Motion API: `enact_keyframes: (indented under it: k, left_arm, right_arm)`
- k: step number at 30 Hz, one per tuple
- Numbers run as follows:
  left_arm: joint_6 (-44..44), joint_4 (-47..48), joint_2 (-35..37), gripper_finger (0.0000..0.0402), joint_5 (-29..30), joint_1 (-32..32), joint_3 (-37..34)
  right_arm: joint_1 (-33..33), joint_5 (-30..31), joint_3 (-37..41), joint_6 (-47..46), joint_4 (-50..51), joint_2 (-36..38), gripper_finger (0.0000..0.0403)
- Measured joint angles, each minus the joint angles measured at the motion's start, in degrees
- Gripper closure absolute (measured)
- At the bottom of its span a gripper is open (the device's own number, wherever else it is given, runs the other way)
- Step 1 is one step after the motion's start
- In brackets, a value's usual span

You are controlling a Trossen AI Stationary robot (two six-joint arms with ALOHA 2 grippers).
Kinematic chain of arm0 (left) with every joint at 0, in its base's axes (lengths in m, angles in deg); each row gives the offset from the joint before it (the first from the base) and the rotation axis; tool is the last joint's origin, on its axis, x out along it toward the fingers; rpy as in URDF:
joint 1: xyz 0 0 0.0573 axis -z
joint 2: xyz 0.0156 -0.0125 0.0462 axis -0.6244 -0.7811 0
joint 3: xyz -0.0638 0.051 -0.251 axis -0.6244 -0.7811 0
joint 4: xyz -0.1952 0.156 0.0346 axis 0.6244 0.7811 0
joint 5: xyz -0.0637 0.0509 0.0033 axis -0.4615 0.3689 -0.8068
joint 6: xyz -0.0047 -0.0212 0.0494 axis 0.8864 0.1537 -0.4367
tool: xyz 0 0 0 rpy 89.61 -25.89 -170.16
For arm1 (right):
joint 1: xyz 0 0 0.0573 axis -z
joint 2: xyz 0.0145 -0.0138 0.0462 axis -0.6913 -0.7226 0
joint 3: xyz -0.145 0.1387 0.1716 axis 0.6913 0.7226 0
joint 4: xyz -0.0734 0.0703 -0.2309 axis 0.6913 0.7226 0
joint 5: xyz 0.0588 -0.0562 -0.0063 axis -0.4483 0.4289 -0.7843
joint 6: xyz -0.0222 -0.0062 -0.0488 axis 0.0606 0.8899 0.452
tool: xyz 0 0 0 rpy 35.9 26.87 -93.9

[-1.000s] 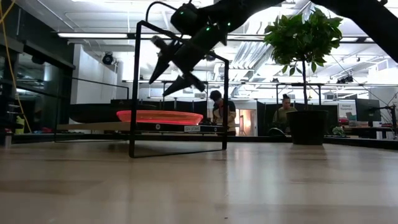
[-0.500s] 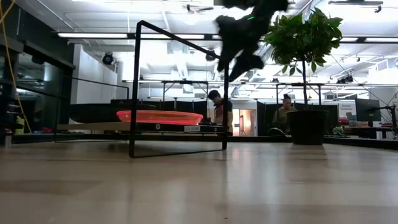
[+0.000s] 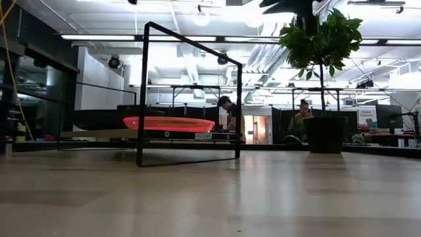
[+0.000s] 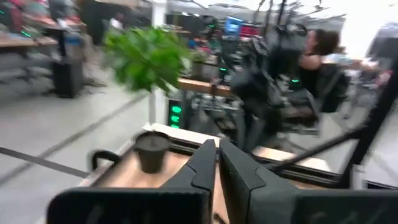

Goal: Place and stack plates onto a shelf
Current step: Return to Home Position

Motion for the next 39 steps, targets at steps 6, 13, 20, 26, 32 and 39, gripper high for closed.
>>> enact_keyframes:
  k: [6,13,20,26,32,39]
  left_arm:
    - [4.12,-11.37,2.83,0.04,1.8,4.3,-12.21]
    - [5.27,-20.06,11.81,0.0401,3.54,4.07,-26.23]
    - [8.06,-19.62,22.6,0.0401,1.01,1.41,-34.97]
    - [13.62,-21.81,29.5,0.0401,0.97,1.33,-42.37]
    - [14.83,-24.37,33.34,0.0401,1.28,1.37,-47.68]
    - [14.82,-22.9,36.48,0.0401,2.28,1.35,-51.99]
  right_arm:
    - [-0.12,2.05,-1.7,6.75,-0.18,0.24,0.0374]
    - [0.12,0.66,-1.72,11.09,-0.26,0.21,0.0397]
    - [0.14,0.6,-1.72,7.53,-0.28,0.21,0.0397]
    - [0.14,-2.34,-1.72,5.28,-0.52,0.21,0.0396]
    - [0.11,-3.67,-1.72,3.52,-0.5,0.21,0.0396]
    - [0.09,-8.37,-1.72,3.35,-0.5,0.24,0.0396]
